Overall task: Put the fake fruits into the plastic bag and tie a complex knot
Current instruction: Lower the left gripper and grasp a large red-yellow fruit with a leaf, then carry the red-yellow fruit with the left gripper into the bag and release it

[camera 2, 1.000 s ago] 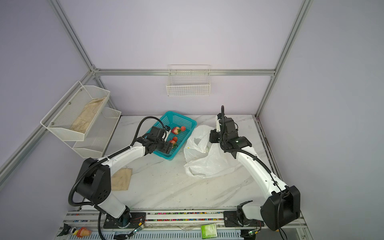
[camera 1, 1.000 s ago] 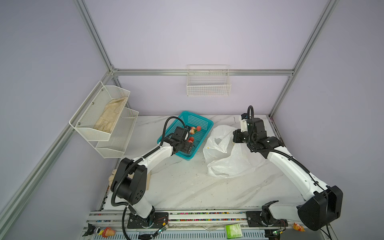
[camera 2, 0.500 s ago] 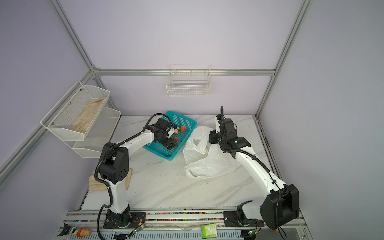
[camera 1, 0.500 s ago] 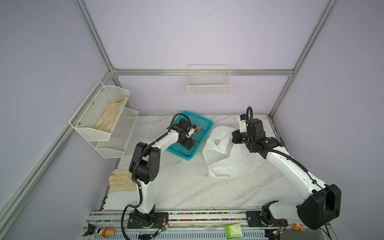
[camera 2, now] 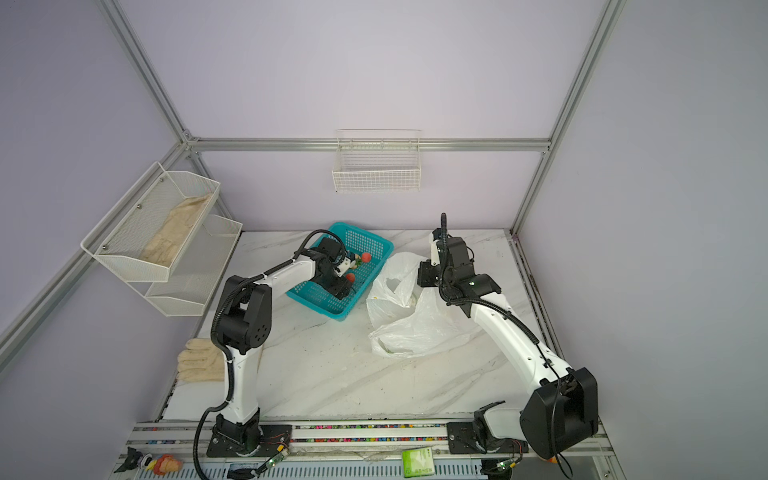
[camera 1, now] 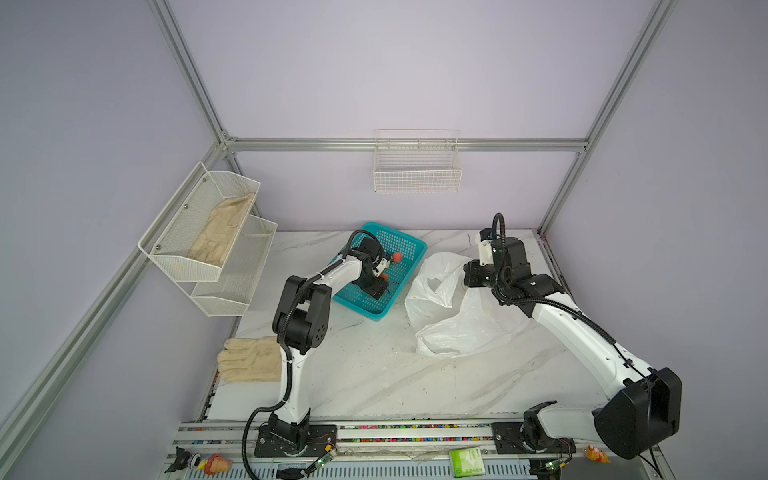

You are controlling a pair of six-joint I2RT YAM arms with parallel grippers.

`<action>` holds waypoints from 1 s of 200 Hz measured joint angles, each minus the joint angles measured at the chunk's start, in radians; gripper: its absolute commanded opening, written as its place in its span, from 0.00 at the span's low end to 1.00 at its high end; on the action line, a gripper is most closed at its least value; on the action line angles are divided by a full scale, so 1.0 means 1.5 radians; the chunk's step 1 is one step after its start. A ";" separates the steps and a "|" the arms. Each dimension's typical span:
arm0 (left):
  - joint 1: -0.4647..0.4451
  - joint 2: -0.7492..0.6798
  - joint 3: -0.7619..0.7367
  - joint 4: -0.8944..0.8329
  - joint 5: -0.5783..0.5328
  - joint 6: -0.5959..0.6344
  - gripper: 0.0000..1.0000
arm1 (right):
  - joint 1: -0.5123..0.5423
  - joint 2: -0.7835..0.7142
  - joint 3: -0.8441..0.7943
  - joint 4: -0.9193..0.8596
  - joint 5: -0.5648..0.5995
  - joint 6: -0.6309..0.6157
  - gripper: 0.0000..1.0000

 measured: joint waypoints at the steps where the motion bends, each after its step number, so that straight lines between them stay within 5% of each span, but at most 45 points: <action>1: 0.001 0.000 0.000 -0.001 0.001 -0.002 0.69 | 0.000 0.000 0.000 0.000 0.000 0.000 0.00; 42: 0.021 0.002 0.026 -0.004 0.010 -0.009 0.55 | 0.000 0.002 0.000 0.000 0.000 0.000 0.00; 113: 0.034 -0.023 0.025 0.000 0.011 -0.076 0.50 | 0.000 0.014 0.000 0.001 -0.001 0.000 0.00; 168: 0.033 -0.298 -0.135 0.130 0.120 -0.185 0.47 | 0.000 0.016 0.000 0.005 -0.003 0.001 0.00; 200: -0.034 -0.434 -0.278 0.243 0.211 -0.235 0.47 | 0.000 0.016 0.000 0.007 -0.013 0.005 0.00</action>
